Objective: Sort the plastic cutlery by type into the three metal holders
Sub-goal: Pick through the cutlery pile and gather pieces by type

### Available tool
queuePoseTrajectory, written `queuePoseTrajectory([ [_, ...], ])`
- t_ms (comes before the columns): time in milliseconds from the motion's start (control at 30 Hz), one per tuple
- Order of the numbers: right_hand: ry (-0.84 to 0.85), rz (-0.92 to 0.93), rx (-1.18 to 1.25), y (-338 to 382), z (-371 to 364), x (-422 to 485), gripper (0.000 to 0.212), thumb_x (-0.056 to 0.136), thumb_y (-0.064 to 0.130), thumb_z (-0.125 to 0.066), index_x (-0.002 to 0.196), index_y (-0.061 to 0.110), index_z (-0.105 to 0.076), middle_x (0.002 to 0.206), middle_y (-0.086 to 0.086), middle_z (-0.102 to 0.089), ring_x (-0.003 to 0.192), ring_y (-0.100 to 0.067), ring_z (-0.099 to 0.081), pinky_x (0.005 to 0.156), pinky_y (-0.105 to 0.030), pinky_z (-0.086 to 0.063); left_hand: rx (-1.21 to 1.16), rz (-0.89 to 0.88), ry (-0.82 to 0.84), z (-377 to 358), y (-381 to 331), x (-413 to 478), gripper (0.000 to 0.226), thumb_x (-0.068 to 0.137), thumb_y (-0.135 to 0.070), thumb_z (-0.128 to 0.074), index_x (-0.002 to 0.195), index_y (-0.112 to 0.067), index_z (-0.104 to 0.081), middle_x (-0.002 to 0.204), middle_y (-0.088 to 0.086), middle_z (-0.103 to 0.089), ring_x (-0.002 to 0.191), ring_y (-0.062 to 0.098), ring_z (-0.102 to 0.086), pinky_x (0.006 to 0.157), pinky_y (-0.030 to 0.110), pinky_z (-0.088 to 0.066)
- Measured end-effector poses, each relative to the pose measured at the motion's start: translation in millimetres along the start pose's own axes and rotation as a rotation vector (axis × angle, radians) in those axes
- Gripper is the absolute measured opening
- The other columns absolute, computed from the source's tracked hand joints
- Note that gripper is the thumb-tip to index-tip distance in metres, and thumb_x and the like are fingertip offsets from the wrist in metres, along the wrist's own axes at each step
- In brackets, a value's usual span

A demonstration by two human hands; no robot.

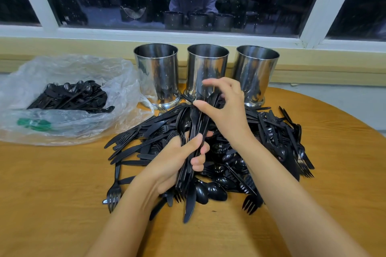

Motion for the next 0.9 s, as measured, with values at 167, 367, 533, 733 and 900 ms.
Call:
queuePoseTrajectory([
  [167, 0.321, -0.486, 0.418, -39.7, -26.4, -14.4, 0.039, 0.084, 0.047, -0.071, 0.105, 0.017, -0.059, 0.093, -0.009, -0.052, 0.067, -0.008, -0.044, 0.06, -0.02, -0.036, -0.087, 0.007, 0.011, -1.3, -2.9, -0.6, 0.038, 0.098, -0.026, -0.047, 0.127, -0.004, -0.058, 0.074, 0.002, -0.049, 0.054, 0.009, -0.035, 0.05, 0.021, -0.034],
  [367, 0.418, -0.429, 0.38, -31.1, -26.2, -18.8, 0.015, 0.098, 0.017, -0.056, 0.087, 0.009, -0.061, 0.079, -0.01, -0.064, 0.043, -0.002, -0.048, 0.042, -0.01, -0.036, -0.032, 0.03, 0.054, -7.8, -2.1, -4.3, 0.042, 0.101, -0.028, -0.044, 0.132, 0.0, -0.054, 0.084, 0.009, -0.058, 0.062, 0.014, -0.046, 0.059, 0.025, -0.045],
  [533, 0.39, -0.353, 0.254, -27.8, -17.7, -11.1, 0.02, 0.1, 0.016, -0.052, 0.081, 0.012, -0.058, 0.065, 0.007, -0.06, 0.043, 0.002, -0.048, 0.045, -0.009, -0.035, 0.147, 0.019, -0.008, -2.5, -3.6, -5.6, 0.038, 0.106, -0.027, -0.038, 0.117, -0.002, -0.064, 0.096, 0.011, -0.072, 0.079, 0.019, -0.067, 0.075, 0.028, -0.055],
  [733, 0.316, -0.206, 0.171, -15.9, -18.0, -3.7, 0.019, 0.095, 0.027, -0.061, 0.087, 0.01, -0.06, 0.083, -0.014, -0.064, 0.069, -0.012, -0.06, 0.064, -0.029, -0.048, 0.121, -0.037, 0.0, -1.3, -9.0, -5.8, 0.033, 0.102, -0.024, -0.043, 0.125, -0.006, -0.057, 0.083, 0.003, -0.062, 0.065, 0.013, -0.05, 0.064, 0.026, -0.047],
  [900, 0.264, -0.286, 0.309, -25.2, -9.4, -10.6, 0.015, 0.093, 0.029, -0.063, 0.105, 0.019, -0.062, 0.088, -0.005, -0.057, 0.057, -0.002, -0.044, 0.049, -0.014, -0.036, -0.034, -0.127, -0.132, 20.1, -18.5, -1.5, 0.03, 0.105, -0.018, -0.039, 0.129, -0.007, -0.055, 0.075, 0.0, -0.052, 0.06, 0.011, -0.044, 0.057, 0.023, -0.043],
])
Point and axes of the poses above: each hand's wrist, its own x-axis towards the middle knuckle, its own z-axis out of the back of the hand, y = z × x, the point moved 9 cm from there along x, towards the middle knuckle
